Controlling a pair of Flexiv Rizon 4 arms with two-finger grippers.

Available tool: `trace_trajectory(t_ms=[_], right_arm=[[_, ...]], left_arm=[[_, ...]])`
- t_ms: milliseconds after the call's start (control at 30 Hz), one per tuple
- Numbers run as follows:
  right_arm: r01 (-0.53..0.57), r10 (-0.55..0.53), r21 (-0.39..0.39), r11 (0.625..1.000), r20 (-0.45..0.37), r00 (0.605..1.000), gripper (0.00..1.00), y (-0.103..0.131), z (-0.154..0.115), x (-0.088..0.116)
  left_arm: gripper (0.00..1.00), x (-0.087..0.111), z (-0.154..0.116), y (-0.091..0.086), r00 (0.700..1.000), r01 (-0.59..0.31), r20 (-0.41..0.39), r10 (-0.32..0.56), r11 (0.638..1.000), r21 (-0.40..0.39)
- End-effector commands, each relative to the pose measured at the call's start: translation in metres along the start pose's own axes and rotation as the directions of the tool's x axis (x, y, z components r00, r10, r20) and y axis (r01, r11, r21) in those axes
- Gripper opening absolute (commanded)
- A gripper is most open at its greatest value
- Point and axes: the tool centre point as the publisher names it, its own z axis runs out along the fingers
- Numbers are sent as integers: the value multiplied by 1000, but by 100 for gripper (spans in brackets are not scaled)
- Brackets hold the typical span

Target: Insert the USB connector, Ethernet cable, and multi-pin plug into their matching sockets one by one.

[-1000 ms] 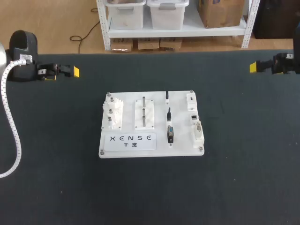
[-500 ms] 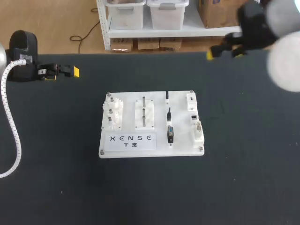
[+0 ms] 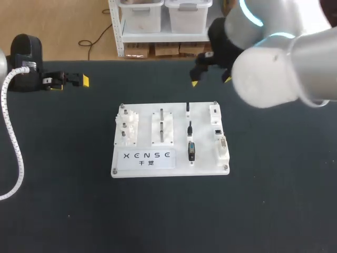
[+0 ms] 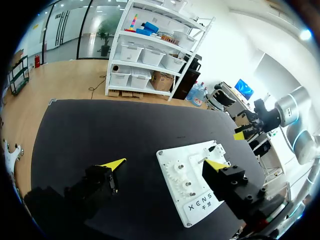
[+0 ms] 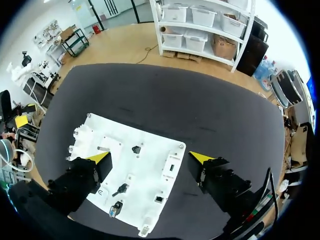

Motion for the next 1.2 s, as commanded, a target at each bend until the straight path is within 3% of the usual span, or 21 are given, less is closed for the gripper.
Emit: trace_trajectory(t_ms=[33,333,433,1033,1200], right_arm=[[-11,9,131,991,15,1000,100,7,13,6],[-36,37,133,990,-10,999,100,4,39,18],[-55,59,101,993,-32,998,100,3,41,20],[-55,59,101,993,-32,998,100,3,41,20],[-25,31,133,991,-44,999,100,12,50,12]], left_arm=[[100,0,0,0,1000,0,0,0,1000,0],[100,0,0,0,1000,0,0,0,1000,0],[100,0,0,0,1000,0,0,0,1000,0],[100,0,0,0,1000,0,0,0,1000,0],[100,0,0,0,1000,0,0,0,1000,0]])
